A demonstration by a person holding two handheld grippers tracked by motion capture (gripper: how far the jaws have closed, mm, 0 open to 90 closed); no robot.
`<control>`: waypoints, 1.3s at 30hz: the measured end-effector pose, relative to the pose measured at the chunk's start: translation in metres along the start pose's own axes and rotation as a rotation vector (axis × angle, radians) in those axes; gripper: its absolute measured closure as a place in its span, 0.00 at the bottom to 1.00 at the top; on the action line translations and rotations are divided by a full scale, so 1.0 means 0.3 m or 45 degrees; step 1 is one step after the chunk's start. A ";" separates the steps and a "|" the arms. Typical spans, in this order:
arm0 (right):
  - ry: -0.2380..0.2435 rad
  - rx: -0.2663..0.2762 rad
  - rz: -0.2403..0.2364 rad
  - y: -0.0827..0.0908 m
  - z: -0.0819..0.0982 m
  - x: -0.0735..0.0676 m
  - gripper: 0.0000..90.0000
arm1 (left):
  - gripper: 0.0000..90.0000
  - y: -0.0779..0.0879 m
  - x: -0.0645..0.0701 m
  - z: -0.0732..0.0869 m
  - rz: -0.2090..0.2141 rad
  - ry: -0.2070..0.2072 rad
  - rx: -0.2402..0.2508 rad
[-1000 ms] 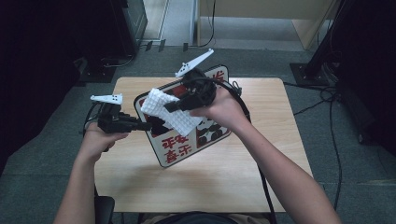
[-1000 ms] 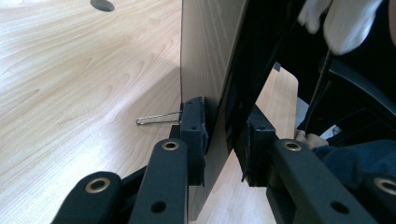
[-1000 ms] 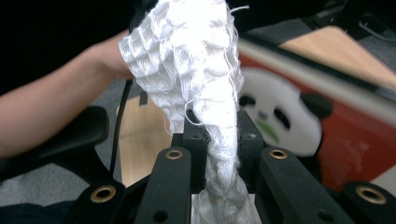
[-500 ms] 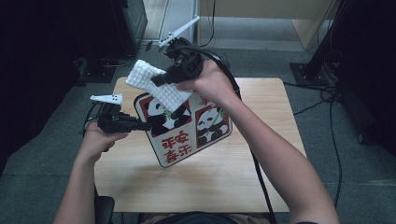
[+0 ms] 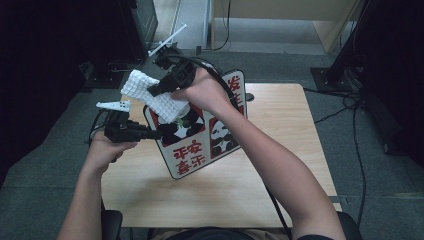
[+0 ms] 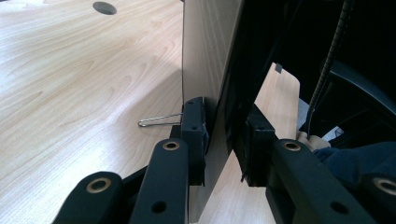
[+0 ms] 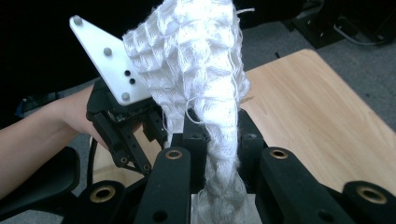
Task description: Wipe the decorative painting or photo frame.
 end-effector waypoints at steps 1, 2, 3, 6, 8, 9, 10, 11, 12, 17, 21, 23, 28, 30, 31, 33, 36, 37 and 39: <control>0.002 -0.009 0.000 -0.009 0.004 -0.001 0.89 | 0.83 0.000 0.000 0.000 -0.001 0.000 0.001; 0.003 -0.012 0.001 -0.012 0.005 -0.002 0.89 | 0.83 0.000 0.001 0.000 0.000 -0.001 0.002; -0.002 -0.016 -0.001 -0.016 0.008 -0.002 0.89 | 0.83 0.000 0.001 0.001 -0.001 -0.005 0.002; -0.014 -0.017 -0.008 -0.019 0.017 0.004 0.89 | 0.84 0.000 0.000 0.001 -0.002 -0.009 0.000; -0.014 -0.019 -0.016 -0.019 0.020 0.008 0.89 | 0.84 0.000 0.000 0.001 -0.007 -0.012 -0.001; -0.013 -0.021 -0.017 -0.019 0.022 0.008 0.89 | 0.84 0.000 0.000 0.001 -0.007 -0.010 -0.002; -0.012 -0.021 -0.016 -0.019 0.024 0.007 0.89 | 0.84 0.000 0.001 0.001 -0.007 -0.010 -0.003; -0.011 -0.021 -0.015 -0.018 0.025 0.006 0.89 | 0.84 0.000 0.001 0.001 -0.006 -0.006 0.000; -0.005 -0.021 -0.016 -0.018 0.027 0.007 0.89 | 0.84 0.001 0.000 0.002 -0.006 -0.001 -0.003; -0.002 -0.027 -0.019 -0.014 0.029 0.015 0.89 | 0.84 0.001 -0.001 0.003 -0.004 0.001 -0.003; -0.009 -0.025 -0.025 -0.008 0.032 0.029 0.89 | 0.84 0.002 0.000 0.004 -0.003 -0.001 -0.006; -0.014 -0.027 -0.024 -0.004 0.034 0.035 0.89 | 0.84 0.002 0.000 0.005 -0.001 0.000 -0.008; -0.042 -0.034 -0.019 0.010 0.043 0.050 0.89 | 0.84 0.002 -0.001 0.005 0.005 0.010 -0.010; -0.044 -0.031 -0.017 0.013 0.045 0.053 0.89 | 0.84 0.003 -0.003 0.006 0.013 0.019 -0.009; -0.039 -0.028 -0.017 0.014 0.047 0.055 0.89 | 0.84 0.003 -0.003 0.006 0.013 0.019 -0.009; -0.041 -0.030 -0.016 0.017 0.048 0.058 0.89 | 0.84 0.003 -0.002 0.006 0.011 0.019 -0.010; -0.052 -0.033 -0.014 0.023 0.052 0.063 0.89 | 0.84 0.003 -0.002 0.006 0.011 0.016 -0.012; -0.058 -0.034 -0.013 0.025 0.053 0.065 0.89 | 0.84 0.003 -0.002 0.006 0.012 0.017 -0.012; -0.064 -0.035 -0.013 0.029 0.055 0.070 0.89 | 0.84 0.003 -0.002 0.006 0.011 0.016 -0.011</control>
Point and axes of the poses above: each handheld gripper's, and its own axes: y roughly backward along the jaws, z roughly out of its underside, x roughly to its right, the point moved 2 cm from there along -y, roughly forward along the jaws, and after that the axes turned 1 degree about -x, right-handed, at the moved point
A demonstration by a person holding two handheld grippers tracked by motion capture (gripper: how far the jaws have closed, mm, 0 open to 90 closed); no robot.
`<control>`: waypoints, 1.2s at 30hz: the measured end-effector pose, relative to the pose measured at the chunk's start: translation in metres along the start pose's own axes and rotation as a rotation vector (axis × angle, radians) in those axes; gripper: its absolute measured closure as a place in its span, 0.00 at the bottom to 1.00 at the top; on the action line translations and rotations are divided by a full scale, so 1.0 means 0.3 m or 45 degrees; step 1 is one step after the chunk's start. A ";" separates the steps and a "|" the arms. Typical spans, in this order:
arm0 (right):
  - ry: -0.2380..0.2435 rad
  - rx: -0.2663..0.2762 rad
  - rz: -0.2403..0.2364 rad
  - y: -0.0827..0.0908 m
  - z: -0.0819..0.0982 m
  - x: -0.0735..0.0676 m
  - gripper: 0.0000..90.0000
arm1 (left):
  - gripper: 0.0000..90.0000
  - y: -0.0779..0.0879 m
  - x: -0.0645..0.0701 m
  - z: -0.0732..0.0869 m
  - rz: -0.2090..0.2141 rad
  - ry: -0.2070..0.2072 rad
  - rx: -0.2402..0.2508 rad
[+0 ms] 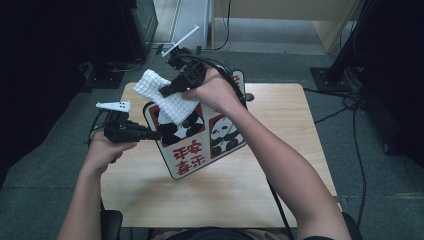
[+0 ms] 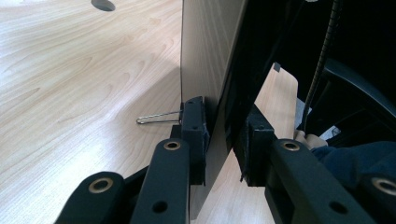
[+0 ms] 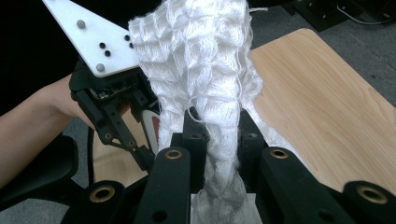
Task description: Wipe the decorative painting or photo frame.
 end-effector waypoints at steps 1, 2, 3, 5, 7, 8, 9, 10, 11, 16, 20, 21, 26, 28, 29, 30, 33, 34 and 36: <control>0.009 0.007 0.000 0.001 0.001 0.005 0.89 | 0.84 0.000 0.000 0.000 0.001 0.000 -0.001; -0.004 0.002 0.002 0.004 0.003 0.006 0.89 | 0.84 0.000 0.000 0.000 0.001 -0.001 -0.001; -0.005 0.003 0.001 0.006 0.004 0.008 0.89 | 0.84 0.000 0.000 0.000 0.001 0.000 -0.001; -0.007 0.004 0.005 0.010 0.007 0.013 0.89 | 0.84 0.000 0.001 0.000 0.001 0.001 0.000; -0.005 0.007 0.010 0.015 0.011 0.019 0.89 | 0.84 0.000 0.001 0.000 0.001 -0.001 0.000; -0.008 0.008 0.012 0.018 0.012 0.021 0.89 | 0.84 0.000 0.001 0.000 0.001 -0.001 0.000; -0.020 0.003 0.017 0.021 0.014 0.022 0.89 | 0.84 0.000 0.001 0.000 0.002 0.001 0.001; -0.019 0.007 0.016 0.023 0.016 0.024 0.89 | 0.84 0.000 0.000 0.000 0.002 0.000 0.000; -0.021 0.006 0.019 0.025 0.017 0.027 0.89 | 0.84 0.000 0.001 0.000 0.001 -0.002 0.000; -0.021 0.009 0.021 0.031 0.021 0.035 0.89 | 0.84 0.000 0.001 0.001 0.002 -0.001 -0.001; -0.034 0.006 0.023 0.039 0.026 0.041 0.89 | 0.84 0.000 0.001 0.001 0.005 0.002 -0.001; -0.033 0.007 0.022 0.041 0.027 0.044 0.89 | 0.84 0.000 0.001 0.001 0.005 0.002 -0.001; -0.042 0.020 0.018 0.051 0.036 0.058 0.89 | 0.84 0.000 0.001 0.001 0.005 0.001 -0.001; -0.041 0.022 0.021 0.055 0.040 0.064 0.89 | 0.84 0.000 0.001 0.002 0.005 0.002 -0.001; -0.046 0.022 0.025 0.058 0.041 0.065 0.89 | 0.84 0.000 0.001 0.002 0.005 0.002 -0.001; -0.053 0.019 0.027 0.060 0.043 0.067 0.89 | 0.84 0.000 0.001 0.002 0.005 0.002 -0.001; -0.054 0.023 0.034 0.068 0.048 0.077 0.89 | 0.84 0.000 0.000 0.002 0.005 0.003 0.000; -0.065 0.021 0.035 0.072 0.050 0.080 0.89 | 0.84 0.001 0.000 0.002 0.006 0.002 -0.001; -0.067 0.026 0.038 0.077 0.054 0.087 0.89 | 0.84 0.001 0.000 0.002 0.005 0.001 -0.001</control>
Point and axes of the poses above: each handheld gripper's, and its own axes: y roughly backward along the jaws, z roughly out of its underside, x roughly to its right, the point moved 2 cm from there along -y, roughly forward along the jaws, and after that the axes turned 1 degree about -x, right-handed, at the moved point
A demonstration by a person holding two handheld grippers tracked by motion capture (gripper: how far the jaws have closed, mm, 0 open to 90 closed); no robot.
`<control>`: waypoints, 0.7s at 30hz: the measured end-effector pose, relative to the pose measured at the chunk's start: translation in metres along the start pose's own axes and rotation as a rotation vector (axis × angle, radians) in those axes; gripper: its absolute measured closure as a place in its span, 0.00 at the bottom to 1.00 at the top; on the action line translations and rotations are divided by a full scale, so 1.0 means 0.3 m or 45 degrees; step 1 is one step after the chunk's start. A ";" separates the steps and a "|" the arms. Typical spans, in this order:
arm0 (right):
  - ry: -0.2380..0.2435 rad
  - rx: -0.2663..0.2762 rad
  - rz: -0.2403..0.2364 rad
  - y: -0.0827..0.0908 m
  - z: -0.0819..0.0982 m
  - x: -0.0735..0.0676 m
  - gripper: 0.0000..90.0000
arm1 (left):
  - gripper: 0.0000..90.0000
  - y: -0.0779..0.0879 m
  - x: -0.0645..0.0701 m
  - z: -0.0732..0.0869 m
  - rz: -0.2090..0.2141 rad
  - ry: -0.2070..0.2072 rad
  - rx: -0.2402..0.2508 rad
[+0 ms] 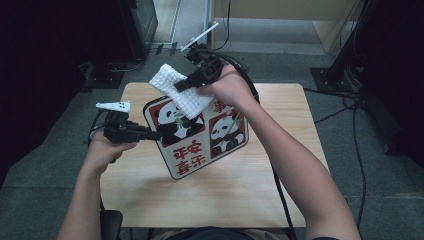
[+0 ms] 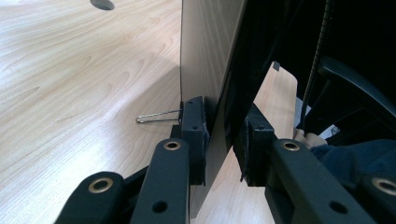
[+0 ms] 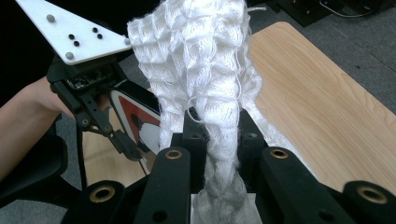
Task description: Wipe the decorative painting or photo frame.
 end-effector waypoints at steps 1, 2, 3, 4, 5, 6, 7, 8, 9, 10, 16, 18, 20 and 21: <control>-0.002 0.000 0.000 0.002 0.001 0.003 0.89 | 0.84 0.000 0.000 0.000 0.001 0.000 0.000; -0.006 0.000 0.002 0.005 0.003 0.006 0.89 | 0.84 0.000 0.000 0.000 0.000 -0.001 0.000; -0.013 -0.002 0.000 0.008 0.004 0.008 0.89 | 0.84 0.000 -0.001 0.000 0.000 -0.002 0.000; -0.017 -0.004 0.002 0.011 0.006 0.011 0.89 | 0.84 0.000 -0.001 0.000 0.001 -0.001 0.001; -0.016 -0.002 0.001 0.012 0.007 0.014 0.89 | 0.84 0.000 -0.001 0.000 0.000 -0.001 0.001; -0.015 -0.001 0.000 0.014 0.008 0.017 0.89 | 0.84 0.000 -0.001 0.000 0.000 -0.002 0.001; -0.018 0.000 0.000 0.016 0.009 0.019 0.89 | 0.84 0.000 -0.001 0.000 0.000 -0.002 0.001; -0.019 0.001 0.000 0.018 0.010 0.021 0.89 | 0.84 0.000 -0.001 0.001 0.000 -0.002 0.000; -0.029 -0.002 0.001 0.021 0.012 0.021 0.89 | 0.84 0.000 -0.001 0.001 0.000 -0.002 0.000; -0.029 -0.001 0.000 0.023 0.014 0.024 0.89 | 0.84 0.001 -0.001 0.001 0.001 0.000 0.000; -0.036 -0.024 0.018 0.035 0.023 0.036 0.89 | 0.84 0.001 -0.002 0.002 -0.005 0.005 0.000; -0.050 -0.023 0.010 0.040 0.023 0.038 0.89 | 0.84 0.001 -0.001 0.001 -0.003 -0.002 -0.002; -0.053 -0.020 0.014 0.042 0.022 0.036 0.89 | 0.84 0.001 -0.002 0.002 0.001 0.000 -0.001; -0.045 -0.016 0.017 0.042 0.021 0.037 0.89 | 0.84 0.001 -0.002 0.002 0.002 -0.001 -0.003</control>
Point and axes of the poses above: each handheld gripper's, and its own axes: y roughly backward along the jaws, z roughly out of its underside, x roughly to its right, the point moved 2 cm from there along -y, roughly forward along the jaws, and after that the axes turned 1 degree about -x, right-handed, at the moved point
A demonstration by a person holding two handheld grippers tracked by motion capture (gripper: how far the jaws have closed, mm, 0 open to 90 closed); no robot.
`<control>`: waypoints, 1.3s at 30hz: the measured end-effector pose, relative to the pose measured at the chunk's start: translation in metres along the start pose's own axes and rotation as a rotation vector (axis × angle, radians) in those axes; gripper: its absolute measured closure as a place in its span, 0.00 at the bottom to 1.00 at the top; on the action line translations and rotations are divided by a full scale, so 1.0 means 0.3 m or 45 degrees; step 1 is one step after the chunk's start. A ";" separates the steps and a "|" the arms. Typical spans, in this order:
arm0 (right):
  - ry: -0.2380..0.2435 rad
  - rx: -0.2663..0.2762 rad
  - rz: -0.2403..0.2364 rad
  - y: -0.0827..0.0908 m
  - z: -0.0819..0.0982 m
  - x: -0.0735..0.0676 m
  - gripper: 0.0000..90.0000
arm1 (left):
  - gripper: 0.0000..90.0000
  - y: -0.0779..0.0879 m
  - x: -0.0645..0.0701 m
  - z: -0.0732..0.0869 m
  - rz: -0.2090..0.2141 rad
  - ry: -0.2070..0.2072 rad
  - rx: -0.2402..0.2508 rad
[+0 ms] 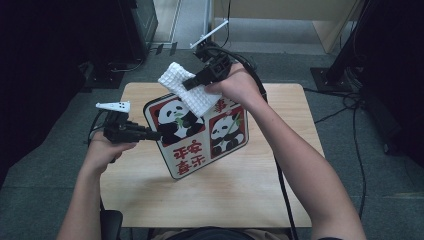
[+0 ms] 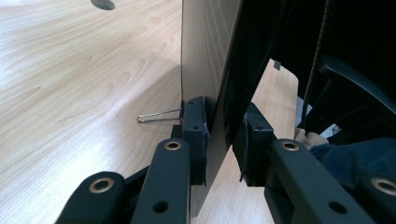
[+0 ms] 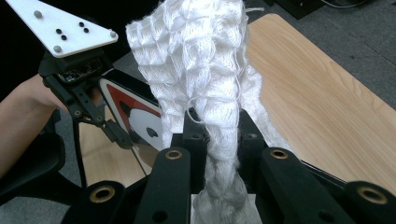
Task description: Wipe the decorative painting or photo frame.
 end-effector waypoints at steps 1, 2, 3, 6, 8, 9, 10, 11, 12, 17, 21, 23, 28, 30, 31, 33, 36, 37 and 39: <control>0.004 0.002 0.002 0.000 -0.002 0.000 0.89 | 0.84 0.000 0.000 0.000 -0.001 -0.002 0.000; 0.003 0.001 0.004 0.000 -0.004 -0.001 0.89 | 0.84 0.000 0.000 0.000 -0.001 -0.003 0.000; 0.003 0.002 0.007 0.000 -0.007 0.001 0.88 | 0.84 0.000 0.000 0.000 -0.003 -0.004 0.000; -0.002 0.010 0.019 0.002 -0.018 0.011 0.88 | 0.84 0.000 0.000 0.000 -0.003 -0.007 -0.001; -0.013 0.018 0.032 0.004 -0.027 0.021 0.88 | 0.84 0.000 -0.001 0.000 -0.002 -0.007 -0.002; -0.010 0.017 0.037 0.004 -0.029 0.025 0.88 | 0.84 0.000 -0.001 0.000 0.000 -0.006 -0.001; -0.004 0.020 0.056 0.004 -0.032 0.029 0.88 | 0.84 -0.001 -0.001 0.000 0.000 -0.005 -0.001; 0.003 0.019 0.065 0.003 -0.033 0.031 0.88 | 0.84 -0.001 -0.001 0.000 0.000 -0.006 -0.001; 0.012 0.019 0.076 0.001 -0.033 0.036 0.88 | 0.84 -0.001 -0.001 0.000 0.001 -0.006 -0.002; -0.007 -0.001 0.065 -0.012 -0.026 0.057 0.88 | 0.84 0.000 -0.002 0.002 0.004 -0.004 -0.002; -0.010 0.007 0.064 -0.006 -0.017 0.067 0.88 | 0.84 0.000 -0.004 0.003 0.011 0.007 -0.001; -0.011 0.016 0.070 -0.001 -0.012 0.070 0.87 | 0.84 0.000 -0.004 0.003 0.011 0.008 -0.001; -0.012 0.048 0.076 0.011 0.005 0.083 0.88 | 0.84 0.000 -0.003 0.003 0.011 0.006 -0.001; -0.011 0.058 0.074 0.015 0.011 0.089 0.87 | 0.84 0.000 -0.002 0.003 0.006 -0.005 -0.001; -0.014 0.062 0.069 0.017 0.013 0.090 0.87 | 0.84 0.000 -0.002 0.003 0.007 -0.006 -0.001; -0.019 0.063 0.064 0.021 0.017 0.094 0.87 | 0.84 0.000 -0.002 0.004 0.008 -0.005 -0.001; -0.030 0.062 0.065 0.028 0.020 0.103 0.87 | 0.84 0.000 -0.002 0.004 0.008 -0.007 -0.001; -0.034 0.061 0.066 0.029 0.020 0.104 0.87 | 0.84 0.000 -0.001 0.004 0.007 -0.008 -0.001; -0.035 0.061 0.068 0.032 0.021 0.106 0.87 | 0.84 0.000 -0.001 0.004 0.008 -0.008 0.000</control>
Point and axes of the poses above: each handheld gripper's, and its own axes: y roughly backward along the jaws, z roughly out of its underside, x roughly to its right, the point moved 2 cm from there along -y, roughly forward along the jaws, and after that the axes turned 1 degree about -x, right-handed, at the moved point
